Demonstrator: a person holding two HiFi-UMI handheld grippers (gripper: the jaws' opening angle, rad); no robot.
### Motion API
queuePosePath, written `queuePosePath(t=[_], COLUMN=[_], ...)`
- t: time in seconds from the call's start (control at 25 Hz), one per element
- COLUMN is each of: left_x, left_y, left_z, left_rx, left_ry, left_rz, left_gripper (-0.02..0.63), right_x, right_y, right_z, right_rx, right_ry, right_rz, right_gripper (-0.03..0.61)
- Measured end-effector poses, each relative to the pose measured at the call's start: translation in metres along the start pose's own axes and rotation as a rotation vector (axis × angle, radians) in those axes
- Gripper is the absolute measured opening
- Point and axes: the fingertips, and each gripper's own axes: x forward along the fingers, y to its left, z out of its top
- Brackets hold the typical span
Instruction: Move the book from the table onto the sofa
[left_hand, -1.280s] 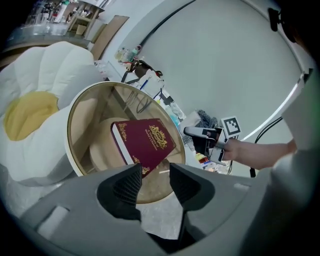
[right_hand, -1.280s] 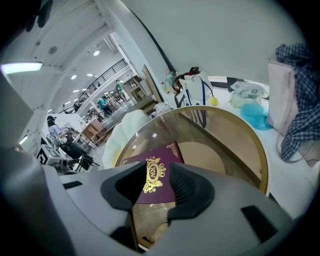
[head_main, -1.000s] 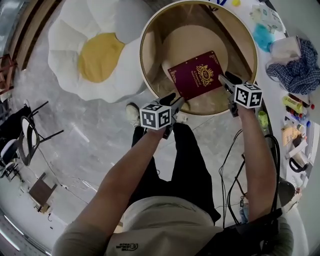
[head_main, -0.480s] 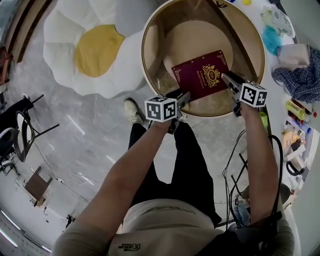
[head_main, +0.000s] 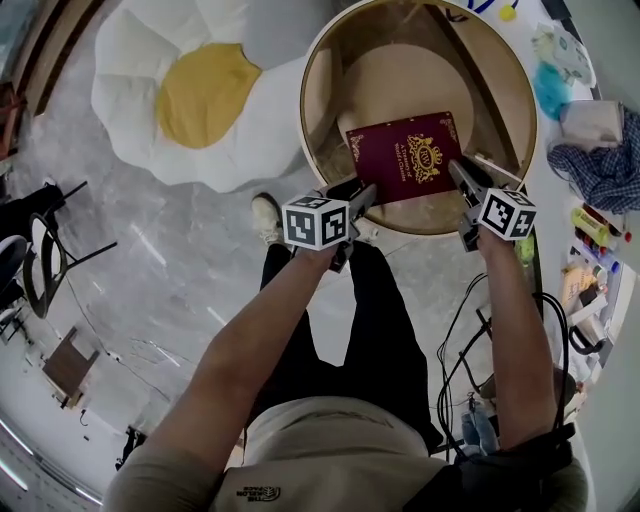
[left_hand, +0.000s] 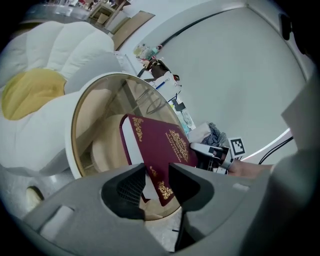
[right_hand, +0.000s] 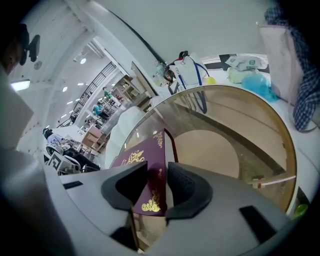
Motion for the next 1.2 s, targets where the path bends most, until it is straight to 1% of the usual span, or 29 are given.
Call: queuePosePath(t=[0.2, 0.44, 0.64, 0.8, 1.04, 1.2], left_x=[-0.043, -0.100, -0.154, -0.198, -0.266, -0.278], left_y=[0.016, 0.050, 0.092, 0.129, 0.204, 0.229], left_z=[0.019, 0.042, 0.060, 0.066, 0.078, 0.077], left_rx=[0.001, -0.003, -0.026, -0.058, -0.125, -0.149], left_ry=[-0.070, -0.151, -0.214, -0.258, -0.323, -0.352], left_rz=[0.021, 0.049, 0.077, 0.099, 0.140, 0.161], left_gripper=[0.149, 0.149, 0.149, 0.149, 0.149, 0.149], right_x=[0.005, 0.032, 0.075, 0.112, 0.183, 0.205], right_y=[0.048, 0.114, 0.175, 0.226, 0.309, 0.325], right_z=[0.001, 0.006, 0.012, 0.011, 0.001, -0.007], right_rx=[-0.021, -0.050, -0.102, -0.144, -0.209, -0.231], right_ry=[-0.024, -0.025, -0.010, 0.011, 0.068, 0.086], right_rz=[0.021, 0.068, 0.106, 0.137, 0.177, 0.195], right_gripper=[0.129, 0.123, 0.121, 0.121, 0.121, 0.120])
